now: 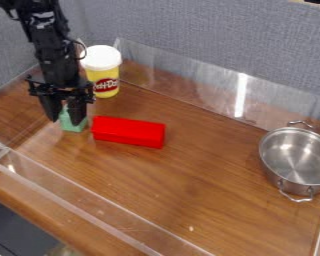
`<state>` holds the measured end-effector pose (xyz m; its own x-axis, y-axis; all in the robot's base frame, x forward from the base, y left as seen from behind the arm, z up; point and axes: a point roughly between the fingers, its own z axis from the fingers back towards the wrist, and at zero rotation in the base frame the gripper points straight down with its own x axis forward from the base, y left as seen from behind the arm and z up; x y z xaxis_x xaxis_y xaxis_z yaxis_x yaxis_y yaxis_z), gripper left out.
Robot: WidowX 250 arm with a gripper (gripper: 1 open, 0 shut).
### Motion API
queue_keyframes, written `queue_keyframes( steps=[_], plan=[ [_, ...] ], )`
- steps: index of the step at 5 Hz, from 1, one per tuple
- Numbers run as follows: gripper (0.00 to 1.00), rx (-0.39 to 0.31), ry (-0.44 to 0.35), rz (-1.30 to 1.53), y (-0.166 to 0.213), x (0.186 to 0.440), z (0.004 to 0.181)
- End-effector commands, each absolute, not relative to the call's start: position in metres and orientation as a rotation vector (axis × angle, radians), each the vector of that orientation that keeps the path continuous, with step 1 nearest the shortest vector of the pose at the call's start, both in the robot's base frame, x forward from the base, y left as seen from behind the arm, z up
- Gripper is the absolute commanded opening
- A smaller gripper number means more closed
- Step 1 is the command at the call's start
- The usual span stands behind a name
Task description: Put green object to the right side of the table
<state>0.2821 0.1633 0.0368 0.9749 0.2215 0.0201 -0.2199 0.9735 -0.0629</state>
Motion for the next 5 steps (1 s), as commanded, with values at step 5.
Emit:
queue_keyframes(
  steps=[5],
  plan=[
    [0.00, -0.029, -0.104, 0.137, 0.151, 0.283, 0.078]
  ],
)
